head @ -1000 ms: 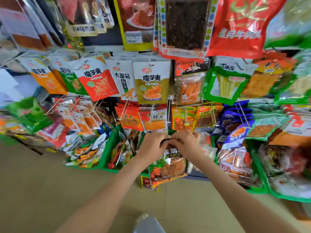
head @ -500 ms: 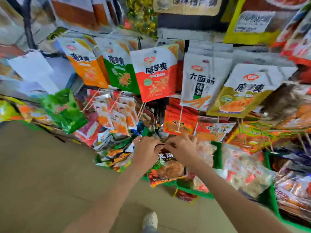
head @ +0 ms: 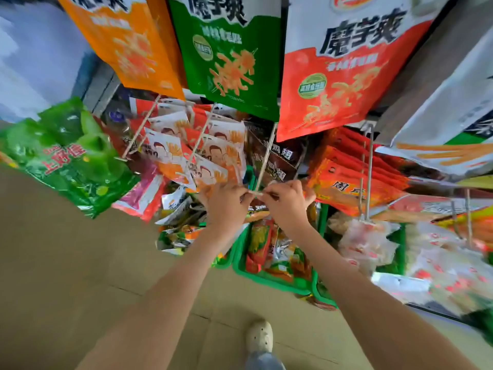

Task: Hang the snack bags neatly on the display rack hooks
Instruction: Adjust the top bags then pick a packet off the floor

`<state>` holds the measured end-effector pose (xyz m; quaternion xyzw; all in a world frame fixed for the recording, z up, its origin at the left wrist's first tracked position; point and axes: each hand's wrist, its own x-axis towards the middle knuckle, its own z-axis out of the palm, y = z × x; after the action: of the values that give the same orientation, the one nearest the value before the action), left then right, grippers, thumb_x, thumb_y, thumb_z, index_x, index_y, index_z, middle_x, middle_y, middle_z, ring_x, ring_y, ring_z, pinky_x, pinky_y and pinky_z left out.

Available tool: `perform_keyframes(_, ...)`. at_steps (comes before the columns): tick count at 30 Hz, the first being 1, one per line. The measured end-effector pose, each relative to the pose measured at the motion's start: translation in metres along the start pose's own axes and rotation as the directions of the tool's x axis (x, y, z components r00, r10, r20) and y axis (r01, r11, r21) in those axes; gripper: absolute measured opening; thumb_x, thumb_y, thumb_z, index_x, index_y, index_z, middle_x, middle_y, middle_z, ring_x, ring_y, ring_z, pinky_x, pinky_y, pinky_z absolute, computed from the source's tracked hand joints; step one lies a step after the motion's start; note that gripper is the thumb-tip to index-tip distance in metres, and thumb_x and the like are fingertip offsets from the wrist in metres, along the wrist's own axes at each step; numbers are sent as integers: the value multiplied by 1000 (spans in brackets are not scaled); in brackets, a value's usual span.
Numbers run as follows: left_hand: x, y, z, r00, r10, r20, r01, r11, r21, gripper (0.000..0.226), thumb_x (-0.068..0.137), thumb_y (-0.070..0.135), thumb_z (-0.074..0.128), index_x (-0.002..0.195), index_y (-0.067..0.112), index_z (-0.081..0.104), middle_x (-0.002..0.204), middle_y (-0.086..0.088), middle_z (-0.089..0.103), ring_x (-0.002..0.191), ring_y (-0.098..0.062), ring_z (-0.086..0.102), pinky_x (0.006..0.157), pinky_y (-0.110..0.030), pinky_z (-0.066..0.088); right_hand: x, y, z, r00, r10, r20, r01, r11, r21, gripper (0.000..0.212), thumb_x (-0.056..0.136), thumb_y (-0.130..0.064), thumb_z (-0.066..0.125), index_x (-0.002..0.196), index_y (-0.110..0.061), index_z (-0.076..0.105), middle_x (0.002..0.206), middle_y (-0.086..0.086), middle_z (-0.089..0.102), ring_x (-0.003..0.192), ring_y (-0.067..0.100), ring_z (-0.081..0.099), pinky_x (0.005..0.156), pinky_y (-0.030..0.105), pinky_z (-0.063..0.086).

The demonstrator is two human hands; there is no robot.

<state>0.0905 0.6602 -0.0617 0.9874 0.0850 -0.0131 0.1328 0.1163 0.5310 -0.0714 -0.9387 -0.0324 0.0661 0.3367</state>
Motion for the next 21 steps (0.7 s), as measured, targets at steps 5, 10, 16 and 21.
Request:
perform_keyframes(5, 26, -3, 3, 997, -6, -80, -4, 992, -128, 24, 93, 32, 51, 92, 23, 73, 90, 3, 66, 108, -23, 49, 91, -36, 13, 16, -1, 9, 995, 27, -99, -21, 998, 61, 12, 85, -32, 61, 82, -26, 70, 90, -11, 65, 107, 13, 38, 83, 24, 5)
perform_keyframes(10, 37, -10, 19, 986, 94, -140, -111, 987, -115, 19, 85, 33, 58, 78, 25, 74, 75, 4, 67, 92, -29, 58, 82, -36, 16, 24, 6, 16, 990, 43, -133, -37, 998, 46, 13, 86, -33, 59, 84, -26, 70, 91, -12, 66, 105, 14, 40, 87, 27, 7)
perform_keyframes(16, 62, -4, 34, 931, 192, -311, -203, 979, -3, 5, 80, 24, 66, 78, 22, 70, 72, 4, 65, 84, -26, 61, 84, -40, 22, 55, 8, 17, 982, 73, -172, -71, 997, 18, 17, 89, -32, 55, 91, -21, 68, 91, -4, 65, 107, 21, 40, 83, 32, 12)
perform_keyframes(21, 50, -7, 54, 913, 247, -326, -192, 963, 190, 47, 86, 32, 49, 129, 13, 47, 132, -5, 53, 126, -19, 36, 102, -44, 15, 60, 17, 14, 971, -65, -229, 29, 988, -155, 20, 87, -23, 56, 105, -17, 63, 106, 2, 61, 109, 24, 41, 93, 40, 15)
